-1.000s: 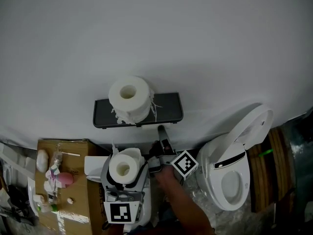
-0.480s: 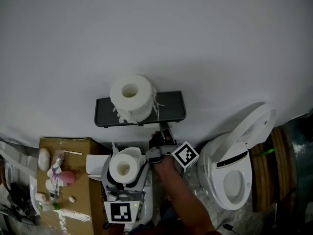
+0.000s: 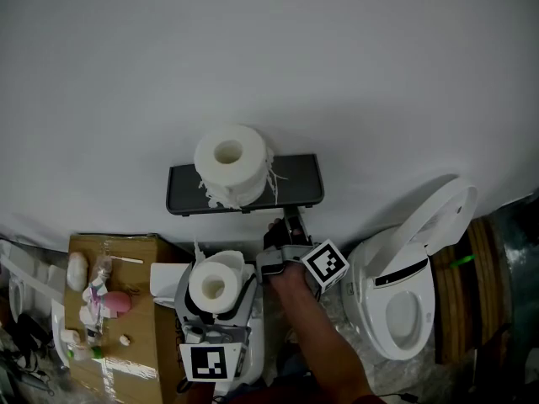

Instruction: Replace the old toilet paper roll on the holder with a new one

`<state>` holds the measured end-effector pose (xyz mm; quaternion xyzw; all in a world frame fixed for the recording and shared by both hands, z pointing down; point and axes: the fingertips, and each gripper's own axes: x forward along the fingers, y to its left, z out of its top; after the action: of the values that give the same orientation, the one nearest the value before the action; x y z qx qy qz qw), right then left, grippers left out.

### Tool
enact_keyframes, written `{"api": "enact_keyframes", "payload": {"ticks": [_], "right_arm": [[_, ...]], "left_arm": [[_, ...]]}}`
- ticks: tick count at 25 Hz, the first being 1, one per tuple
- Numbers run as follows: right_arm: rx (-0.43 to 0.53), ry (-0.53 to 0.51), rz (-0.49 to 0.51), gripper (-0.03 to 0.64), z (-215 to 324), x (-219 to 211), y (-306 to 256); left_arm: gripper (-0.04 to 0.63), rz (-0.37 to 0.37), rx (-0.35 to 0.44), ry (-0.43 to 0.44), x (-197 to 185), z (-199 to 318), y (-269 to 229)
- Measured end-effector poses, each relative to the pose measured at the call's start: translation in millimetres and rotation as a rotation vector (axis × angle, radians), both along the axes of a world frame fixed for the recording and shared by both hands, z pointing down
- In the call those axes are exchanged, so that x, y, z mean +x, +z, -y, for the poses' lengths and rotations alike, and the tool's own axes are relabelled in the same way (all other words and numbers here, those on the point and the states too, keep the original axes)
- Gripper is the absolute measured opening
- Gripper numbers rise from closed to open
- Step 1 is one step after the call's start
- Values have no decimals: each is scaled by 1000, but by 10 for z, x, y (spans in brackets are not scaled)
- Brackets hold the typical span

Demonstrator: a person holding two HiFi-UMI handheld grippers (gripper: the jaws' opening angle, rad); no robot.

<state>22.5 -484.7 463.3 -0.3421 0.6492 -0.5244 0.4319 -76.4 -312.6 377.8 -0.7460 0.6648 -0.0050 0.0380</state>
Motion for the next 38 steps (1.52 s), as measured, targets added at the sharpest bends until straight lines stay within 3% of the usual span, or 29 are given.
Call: {"api": "enact_keyframes", "payload": {"ticks": [13,21,29,38], "right_arm": [[-1,98,-6,196,102,521,-14],[7,161,-37,195,139,957,9],[-9,210,-49,195,96,1277,86],[34,209,-101,193,-81,1462,25]], "left_arm": [[440,-38,-29,23,124,35,65],[440,-27,-9,37,218,92,57],[440,-67,-7,65,357,147,54],[440,-61,3,81,434,196,20]]}}
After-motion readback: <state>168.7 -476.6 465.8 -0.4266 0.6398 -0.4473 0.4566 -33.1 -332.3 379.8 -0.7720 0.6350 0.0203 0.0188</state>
